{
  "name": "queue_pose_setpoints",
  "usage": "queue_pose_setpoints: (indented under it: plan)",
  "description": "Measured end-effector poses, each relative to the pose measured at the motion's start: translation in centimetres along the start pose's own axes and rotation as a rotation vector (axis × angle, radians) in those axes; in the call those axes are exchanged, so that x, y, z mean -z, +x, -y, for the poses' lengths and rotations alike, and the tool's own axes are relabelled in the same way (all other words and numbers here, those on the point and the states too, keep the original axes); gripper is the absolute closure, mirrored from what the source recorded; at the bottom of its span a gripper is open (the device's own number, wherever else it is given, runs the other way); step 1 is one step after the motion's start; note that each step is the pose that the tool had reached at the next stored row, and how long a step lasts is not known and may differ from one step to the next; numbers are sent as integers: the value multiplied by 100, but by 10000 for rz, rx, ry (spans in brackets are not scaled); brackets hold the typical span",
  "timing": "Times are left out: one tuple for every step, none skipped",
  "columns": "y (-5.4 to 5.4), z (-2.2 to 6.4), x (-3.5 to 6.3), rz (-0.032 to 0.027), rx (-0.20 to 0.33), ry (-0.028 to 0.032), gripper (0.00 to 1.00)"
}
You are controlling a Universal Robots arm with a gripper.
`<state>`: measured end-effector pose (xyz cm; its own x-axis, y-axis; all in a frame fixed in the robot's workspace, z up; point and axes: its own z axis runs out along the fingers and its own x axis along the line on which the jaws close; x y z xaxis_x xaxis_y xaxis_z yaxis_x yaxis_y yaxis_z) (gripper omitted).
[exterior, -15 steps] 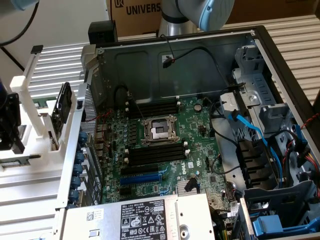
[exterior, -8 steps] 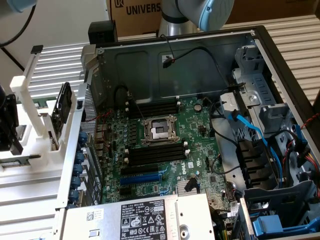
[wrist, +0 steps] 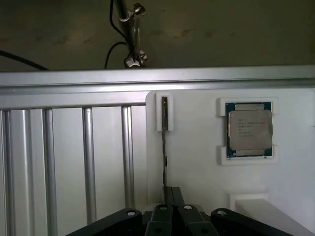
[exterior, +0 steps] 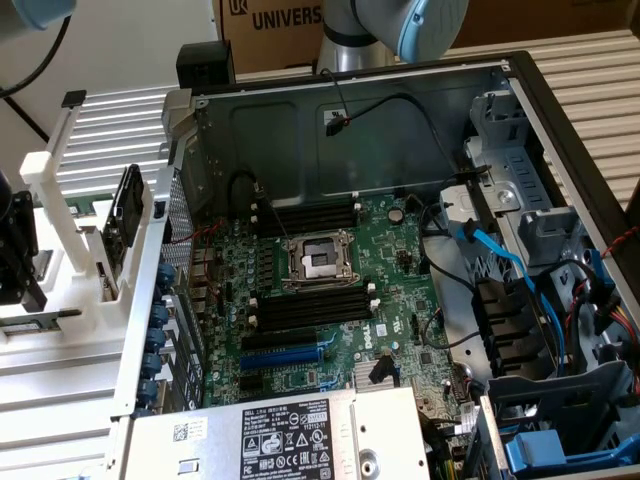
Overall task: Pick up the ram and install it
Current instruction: 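Pick up the ram and move it above insertion slot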
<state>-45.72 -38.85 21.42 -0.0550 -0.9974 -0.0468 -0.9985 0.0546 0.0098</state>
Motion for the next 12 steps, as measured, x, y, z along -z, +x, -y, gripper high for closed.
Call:
queue_pose_setpoints:
  plan:
    - [0,0,0,0,-1,0,90]
    - [0,0,0,0,0,0,90]
    - [0,0,0,0,0,0,90]
    - [0,0,0,0,0,0,89]
    - [0,0,0,0,0,0,83]
    - [0,0,0,0,0,0,83]
    - [0,0,0,0,-1,0,76]
    - [0,0,0,0,0,0,76]
    - [2,0,-1,0,-1,-1,76]
    - [4,0,-2,-5,-2,2,76]
    - [6,0,-2,-14,-2,2,76]
    - [7,0,-1,-29,-1,1,76]
